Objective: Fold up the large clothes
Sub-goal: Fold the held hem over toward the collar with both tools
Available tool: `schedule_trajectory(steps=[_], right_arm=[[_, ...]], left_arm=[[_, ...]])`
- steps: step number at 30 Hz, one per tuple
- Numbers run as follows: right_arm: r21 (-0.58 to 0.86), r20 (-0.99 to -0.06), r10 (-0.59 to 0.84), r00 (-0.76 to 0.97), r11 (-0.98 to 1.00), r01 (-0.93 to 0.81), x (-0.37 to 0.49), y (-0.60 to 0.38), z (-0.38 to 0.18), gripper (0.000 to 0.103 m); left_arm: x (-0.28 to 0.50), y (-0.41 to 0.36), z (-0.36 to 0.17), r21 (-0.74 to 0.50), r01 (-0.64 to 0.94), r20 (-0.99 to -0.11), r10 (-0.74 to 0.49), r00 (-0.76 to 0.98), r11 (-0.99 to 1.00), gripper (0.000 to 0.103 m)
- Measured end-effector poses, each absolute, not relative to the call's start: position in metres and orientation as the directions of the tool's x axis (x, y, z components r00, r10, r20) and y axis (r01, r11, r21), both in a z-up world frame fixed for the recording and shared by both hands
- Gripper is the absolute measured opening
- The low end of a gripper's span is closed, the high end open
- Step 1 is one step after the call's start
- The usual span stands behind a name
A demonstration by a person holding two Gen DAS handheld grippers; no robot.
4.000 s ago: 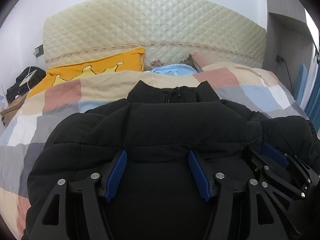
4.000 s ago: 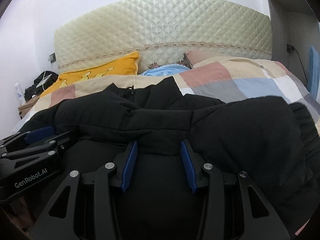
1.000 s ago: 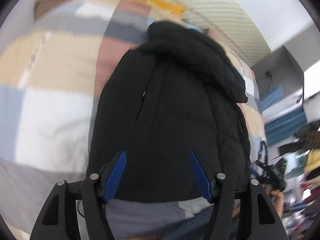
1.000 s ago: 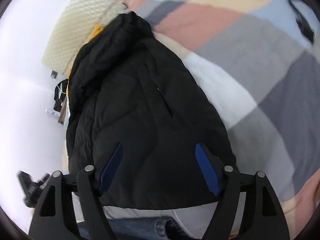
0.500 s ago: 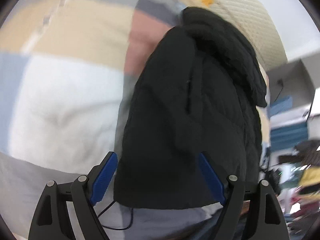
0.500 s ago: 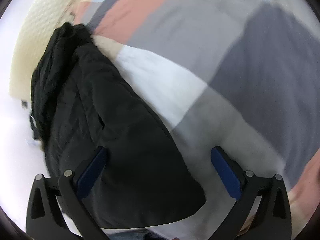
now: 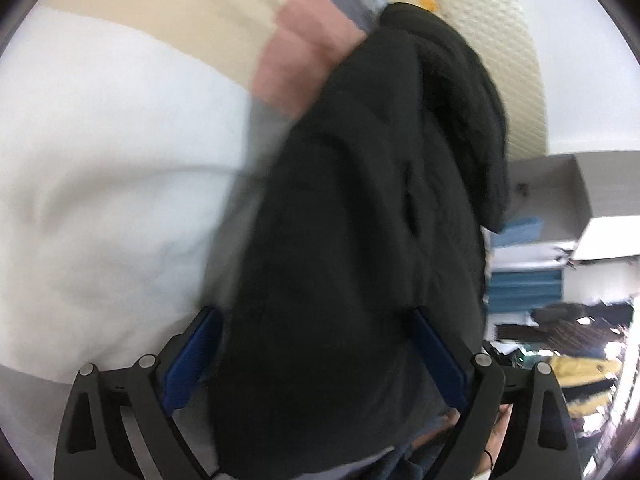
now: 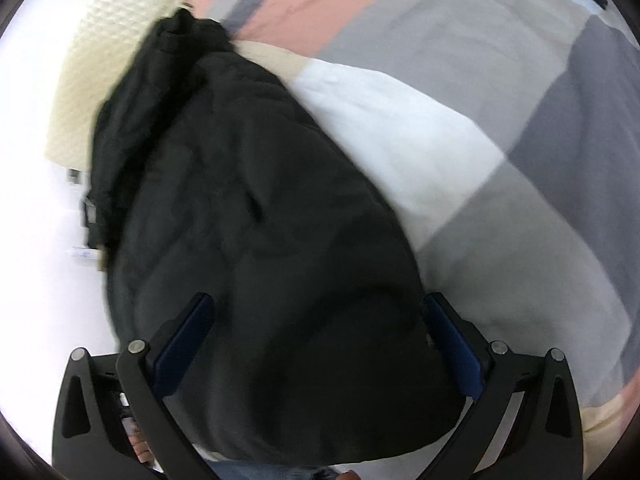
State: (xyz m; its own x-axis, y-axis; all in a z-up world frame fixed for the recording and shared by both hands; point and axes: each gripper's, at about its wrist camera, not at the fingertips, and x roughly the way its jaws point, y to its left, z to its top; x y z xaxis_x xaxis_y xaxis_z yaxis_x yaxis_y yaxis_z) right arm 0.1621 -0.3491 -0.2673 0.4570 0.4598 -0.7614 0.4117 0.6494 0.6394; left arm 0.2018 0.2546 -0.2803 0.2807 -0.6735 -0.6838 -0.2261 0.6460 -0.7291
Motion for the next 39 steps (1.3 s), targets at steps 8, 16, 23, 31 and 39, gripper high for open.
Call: schedule_trajectory(steps=[8, 16, 23, 31, 39], right_arm=[[0.728, -0.648, 0.518, 0.558, 0.636, 0.255, 0.163, -0.325, -0.237, 0.103], [0.581, -0.809, 0.428, 0.404, 0.691, 0.431, 0.167, -0.328, -0.276, 0.098], [0.73, -0.655, 0.542, 0.527, 0.634, 0.257, 0.17, -0.316, -0.247, 0.091], [0.694, -0.705, 0.524, 0.478, 0.649, 0.312, 0.17, -0.315, -0.26, 0.091], [0.674, -0.728, 0.537, 0.426, 0.676, 0.298, 0.182, -0.306, -0.269, 0.065]], left_arm=[[0.201, 0.223, -0.265, -0.758, -0.087, -0.647, -0.727, 0.23, 0.647, 0.095], [0.205, 0.199, -0.235, -0.802, 0.026, -0.576, -0.784, 0.232, 0.597, 0.094], [0.206, 0.19, -0.206, -0.799, 0.082, -0.552, -0.78, 0.295, 0.596, 0.092], [0.212, 0.197, -0.264, -0.666, -0.092, -0.745, -0.653, 0.134, 0.741, 0.092], [0.205, 0.179, -0.24, -0.655, -0.001, -0.746, -0.647, 0.16, 0.755, 0.062]])
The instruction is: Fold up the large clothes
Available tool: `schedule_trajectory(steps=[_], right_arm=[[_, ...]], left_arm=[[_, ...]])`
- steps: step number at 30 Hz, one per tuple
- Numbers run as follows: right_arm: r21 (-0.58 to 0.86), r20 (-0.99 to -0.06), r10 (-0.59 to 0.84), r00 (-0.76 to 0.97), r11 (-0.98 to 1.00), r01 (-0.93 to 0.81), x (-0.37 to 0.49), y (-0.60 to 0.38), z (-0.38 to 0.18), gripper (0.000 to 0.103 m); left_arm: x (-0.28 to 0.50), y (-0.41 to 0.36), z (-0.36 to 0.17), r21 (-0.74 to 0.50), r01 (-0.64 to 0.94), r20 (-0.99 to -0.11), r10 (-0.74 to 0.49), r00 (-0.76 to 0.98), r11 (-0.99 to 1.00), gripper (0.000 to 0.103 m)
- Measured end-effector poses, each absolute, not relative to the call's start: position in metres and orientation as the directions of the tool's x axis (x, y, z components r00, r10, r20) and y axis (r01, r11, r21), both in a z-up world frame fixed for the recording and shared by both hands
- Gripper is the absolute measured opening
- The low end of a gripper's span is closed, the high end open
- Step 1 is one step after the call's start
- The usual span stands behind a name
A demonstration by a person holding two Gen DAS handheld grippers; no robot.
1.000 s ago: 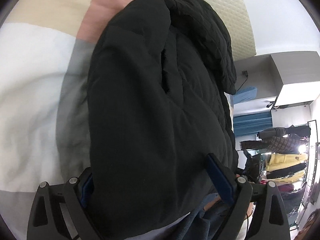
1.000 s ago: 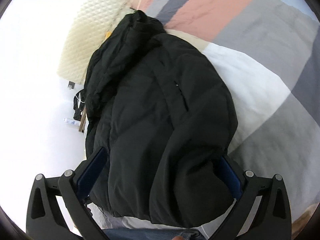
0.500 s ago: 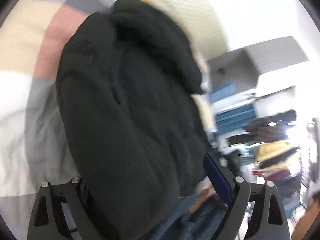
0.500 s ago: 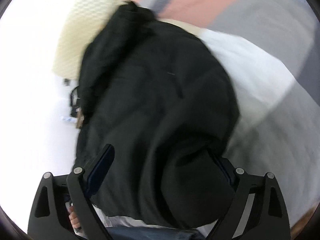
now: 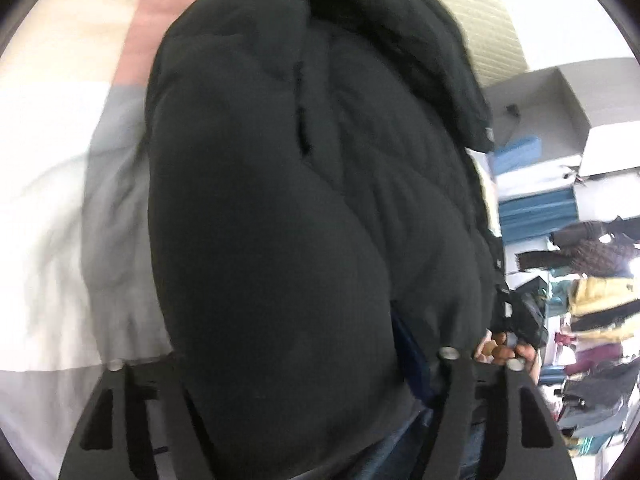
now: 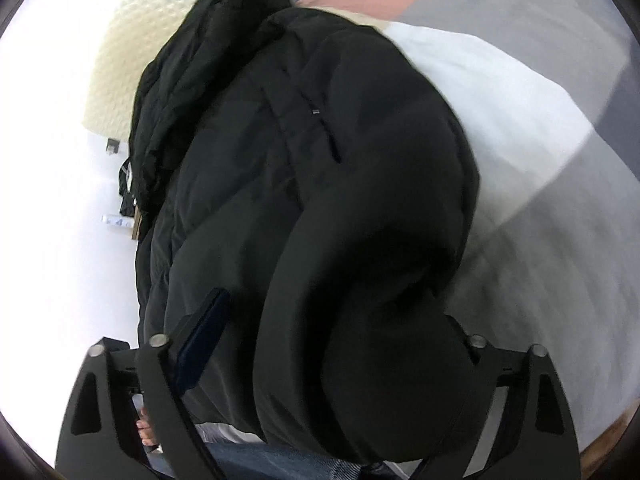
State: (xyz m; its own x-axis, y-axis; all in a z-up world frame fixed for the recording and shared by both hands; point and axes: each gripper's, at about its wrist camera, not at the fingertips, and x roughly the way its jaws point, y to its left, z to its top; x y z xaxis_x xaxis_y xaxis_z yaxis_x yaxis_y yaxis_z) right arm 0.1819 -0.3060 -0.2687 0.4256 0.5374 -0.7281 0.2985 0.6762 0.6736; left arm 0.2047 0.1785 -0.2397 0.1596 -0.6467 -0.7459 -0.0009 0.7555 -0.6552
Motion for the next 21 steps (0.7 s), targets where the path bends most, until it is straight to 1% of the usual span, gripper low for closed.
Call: schedule_trajectory(steps=[1, 2, 3, 4, 5, 6, 7, 10, 12, 14, 17, 21], right_arm=[[0.672, -0.728, 0.535, 0.429, 0.683, 0.287, 0.182, -0.304, -0.266, 0.058], [0.673, -0.725, 0.535, 0.434, 0.686, 0.279, 0.18, -0.304, -0.264, 0.046], [0.675, -0.72, 0.535, 0.443, 0.687, 0.268, 0.179, -0.303, -0.262, 0.037], [0.673, -0.719, 0.529, 0.451, 0.693, 0.259, 0.177, -0.303, -0.258, 0.033], [0.67, -0.719, 0.523, 0.458, 0.698, 0.254, 0.175, -0.304, -0.256, 0.027], [0.671, -0.715, 0.52, 0.468, 0.699, 0.247, 0.175, -0.305, -0.252, 0.022], [0.679, -0.705, 0.525, 0.477, 0.694, 0.24, 0.175, -0.305, -0.247, 0.021], [0.699, -0.676, 0.532, 0.51, 0.682, 0.215, 0.171, -0.307, -0.229, 0.016], [0.718, -0.644, 0.544, 0.538, 0.673, 0.179, 0.168, -0.31, -0.213, 0.015], [0.731, -0.619, 0.547, 0.563, 0.664, 0.158, 0.166, -0.314, -0.197, 0.015], [0.765, -0.562, 0.561, 0.608, 0.631, 0.125, 0.161, -0.324, -0.173, 0.014], [0.83, -0.445, 0.589, 0.675, 0.554, 0.064, 0.147, -0.343, -0.139, 0.014]], left_arm=[[0.201, 0.177, -0.233, -0.664, 0.018, -0.735, -0.657, 0.167, 0.747, 0.06], [0.199, 0.177, -0.233, -0.67, 0.025, -0.728, -0.664, 0.172, 0.742, 0.059], [0.197, 0.173, -0.228, -0.677, 0.031, -0.72, -0.67, 0.181, 0.735, 0.055], [0.195, 0.17, -0.223, -0.674, 0.028, -0.722, -0.666, 0.19, 0.738, 0.048], [0.198, 0.167, -0.222, -0.668, 0.023, -0.727, -0.659, 0.193, 0.744, 0.044], [0.198, 0.165, -0.217, -0.66, 0.013, -0.734, -0.649, 0.201, 0.751, 0.038], [0.198, 0.163, -0.211, -0.656, 0.003, -0.737, -0.642, 0.211, 0.755, 0.032], [0.189, 0.165, -0.193, -0.61, 0.004, -0.764, -0.59, 0.259, 0.792, 0.022], [0.184, 0.166, -0.179, -0.605, 0.001, -0.764, -0.582, 0.277, 0.796, 0.02], [0.177, 0.17, -0.164, -0.62, 0.013, -0.746, -0.594, 0.302, 0.785, 0.019], [0.163, 0.175, -0.129, -0.63, 0.065, -0.717, -0.611, 0.335, 0.774, 0.019], [0.147, 0.176, -0.088, -0.614, 0.108, -0.706, -0.605, 0.367, 0.782, 0.018]])
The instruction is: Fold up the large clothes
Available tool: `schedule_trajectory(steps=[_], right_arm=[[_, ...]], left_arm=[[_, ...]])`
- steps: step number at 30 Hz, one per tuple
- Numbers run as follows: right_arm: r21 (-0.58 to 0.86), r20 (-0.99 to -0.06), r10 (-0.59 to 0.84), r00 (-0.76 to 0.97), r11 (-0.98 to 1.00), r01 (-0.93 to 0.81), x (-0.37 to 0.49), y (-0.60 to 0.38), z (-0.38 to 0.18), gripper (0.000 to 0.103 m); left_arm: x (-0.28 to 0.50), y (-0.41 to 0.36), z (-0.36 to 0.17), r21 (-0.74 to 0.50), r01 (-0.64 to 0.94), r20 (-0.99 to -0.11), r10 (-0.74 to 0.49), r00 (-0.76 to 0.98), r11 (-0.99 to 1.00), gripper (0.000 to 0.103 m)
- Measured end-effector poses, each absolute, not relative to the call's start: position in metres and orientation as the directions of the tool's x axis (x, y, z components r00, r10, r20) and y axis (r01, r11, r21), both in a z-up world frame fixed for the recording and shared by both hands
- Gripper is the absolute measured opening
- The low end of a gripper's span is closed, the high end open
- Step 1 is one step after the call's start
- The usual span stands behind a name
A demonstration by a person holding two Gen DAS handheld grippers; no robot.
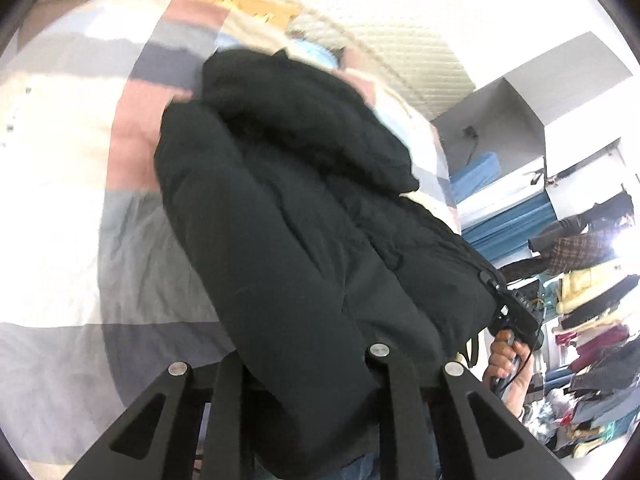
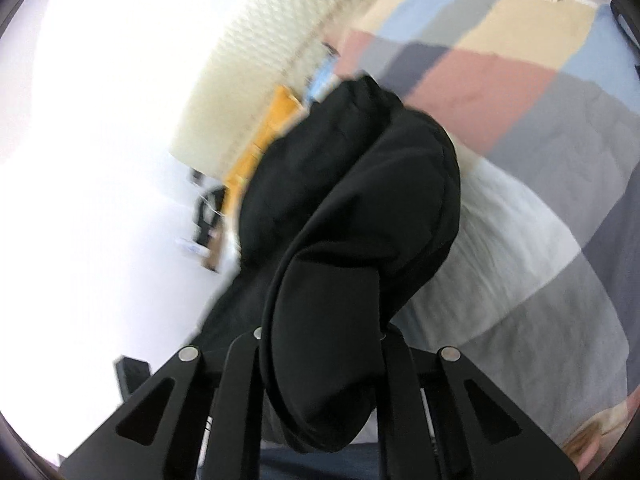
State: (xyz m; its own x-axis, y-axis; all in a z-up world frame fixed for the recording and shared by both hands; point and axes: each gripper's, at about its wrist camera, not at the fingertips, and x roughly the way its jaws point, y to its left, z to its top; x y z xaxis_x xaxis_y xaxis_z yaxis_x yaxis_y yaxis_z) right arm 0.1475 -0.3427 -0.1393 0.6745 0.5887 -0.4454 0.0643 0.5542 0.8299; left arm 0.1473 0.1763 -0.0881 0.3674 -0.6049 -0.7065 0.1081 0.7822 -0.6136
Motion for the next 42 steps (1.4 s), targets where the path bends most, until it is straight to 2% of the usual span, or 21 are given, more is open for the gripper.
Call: schedule_trajectory(steps=[6, 11, 16, 23, 27, 30, 36, 42], right_arm=[[0.887, -0.304, 0.618, 0.724, 0.461, -0.021, 0.123, -0.354, -0.105, 0.014], [0.845, -0.294, 0.573, 0.765, 0.53, -0.072, 0.094, -0.34, -0.069, 0.014], [0.841, -0.227, 0.562, 0.796, 0.525, -0.13, 0.057, -0.336, -0.039, 0.014], [0.844, -0.125, 0.533, 0.837, 0.501, -0.193, 0.004, -0.351, -0.002, 0.014], [0.846, -0.086, 0.511, 0.855, 0.49, -0.207, -0.019, -0.36, 0.009, 0.015], [0.832, -0.1, 0.487, 0.867, 0.519, -0.195, -0.03, -0.364, 0.011, 0.015], [0.814, -0.196, 0.459, 0.866, 0.568, -0.117, -0.038, -0.379, -0.014, 0.015], [0.794, -0.276, 0.447, 0.851, 0.605, -0.06, -0.002, -0.383, -0.015, 0.015]], left_arm=[[0.126, 0.176, -0.036, -0.613, 0.134, -0.674, -0.605, 0.424, 0.778, 0.018], [0.102, 0.178, 0.003, -0.581, 0.168, -0.686, -0.59, 0.427, 0.797, 0.018], [0.069, 0.182, 0.052, -0.55, 0.187, -0.681, -0.567, 0.463, 0.814, 0.018], [0.003, 0.171, 0.102, -0.545, 0.268, -0.628, -0.598, 0.497, 0.795, 0.019], [-0.022, 0.168, 0.112, -0.561, 0.29, -0.595, -0.62, 0.511, 0.776, 0.019], [-0.038, 0.163, 0.111, -0.566, 0.307, -0.567, -0.632, 0.529, 0.765, 0.019], [-0.051, 0.152, 0.092, -0.568, 0.304, -0.562, -0.63, 0.536, 0.765, 0.019], [-0.018, 0.151, 0.081, -0.572, 0.267, -0.559, -0.607, 0.565, 0.775, 0.018]])
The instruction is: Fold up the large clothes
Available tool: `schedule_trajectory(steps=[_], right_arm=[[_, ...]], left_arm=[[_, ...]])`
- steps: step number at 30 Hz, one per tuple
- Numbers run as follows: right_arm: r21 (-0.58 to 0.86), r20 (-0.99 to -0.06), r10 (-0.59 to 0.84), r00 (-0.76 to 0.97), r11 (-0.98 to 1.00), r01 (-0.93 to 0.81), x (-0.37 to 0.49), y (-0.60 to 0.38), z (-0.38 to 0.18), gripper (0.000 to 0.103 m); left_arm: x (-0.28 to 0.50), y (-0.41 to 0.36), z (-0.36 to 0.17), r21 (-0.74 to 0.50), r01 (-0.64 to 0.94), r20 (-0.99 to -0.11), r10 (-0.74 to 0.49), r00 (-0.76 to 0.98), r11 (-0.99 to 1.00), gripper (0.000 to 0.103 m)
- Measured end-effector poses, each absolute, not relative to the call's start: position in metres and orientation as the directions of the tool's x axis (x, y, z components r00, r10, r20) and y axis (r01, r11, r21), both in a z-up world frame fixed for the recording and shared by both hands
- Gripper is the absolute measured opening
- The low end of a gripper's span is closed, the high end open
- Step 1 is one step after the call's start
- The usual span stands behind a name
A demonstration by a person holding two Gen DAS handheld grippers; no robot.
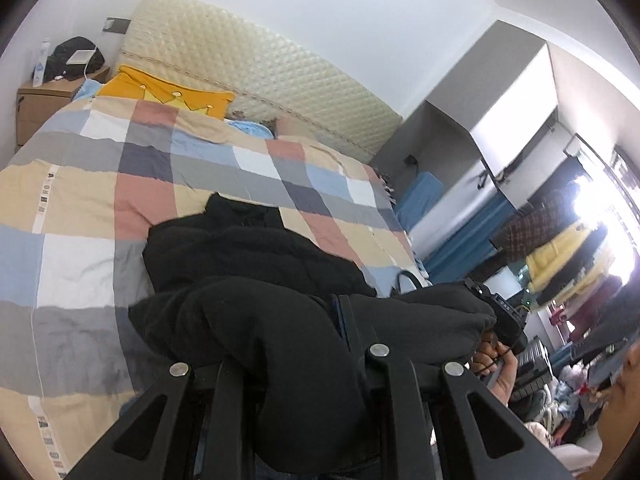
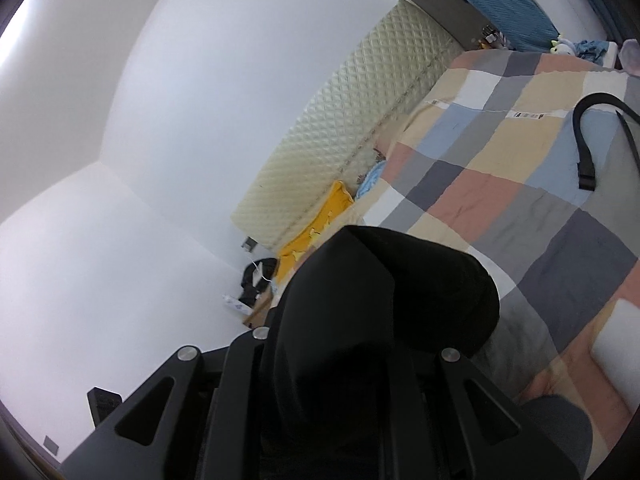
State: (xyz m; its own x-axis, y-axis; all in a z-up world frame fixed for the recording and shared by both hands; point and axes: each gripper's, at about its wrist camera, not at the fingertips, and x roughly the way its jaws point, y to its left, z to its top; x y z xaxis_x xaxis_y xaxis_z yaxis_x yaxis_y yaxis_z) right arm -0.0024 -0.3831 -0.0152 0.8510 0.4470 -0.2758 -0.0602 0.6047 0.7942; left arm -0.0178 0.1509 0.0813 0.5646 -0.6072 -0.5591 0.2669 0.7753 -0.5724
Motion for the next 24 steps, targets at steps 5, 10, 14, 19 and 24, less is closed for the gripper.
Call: schedule_trajectory(steps=[5, 10, 14, 19, 24], right_arm=[[0.787, -0.324, 0.464, 0.825, 0.616, -0.037, 0.057, -0.38, -0.006, 0.015], [0.76, -0.426, 0.442, 0.789, 0.648, 0.047, 0.105, -0.374, -0.006, 0.016], [0.748, -0.478, 0.432, 0.765, 0.657, 0.096, 0.137, -0.373, -0.011, 0.016], [0.739, -0.537, 0.428, 0.727, 0.655, 0.161, 0.183, -0.372, -0.034, 0.016], [0.713, -0.596, 0.412, 0.69, 0.667, 0.217, 0.217, -0.371, -0.06, 0.016]], left_arm=[[0.042, 0.156, 0.083, -0.564, 0.226, -0.574, -0.574, 0.584, 0.794, 0.019], [0.098, 0.166, 0.072, -0.643, 0.09, -0.585, -0.563, 0.584, 0.761, 0.019], [0.134, 0.159, 0.065, -0.595, 0.057, -0.626, -0.507, 0.593, 0.802, 0.019], [0.181, 0.157, 0.045, -0.585, -0.018, -0.664, -0.466, 0.585, 0.811, 0.019], [0.225, 0.154, 0.015, -0.562, -0.088, -0.707, -0.422, 0.568, 0.823, 0.019]])
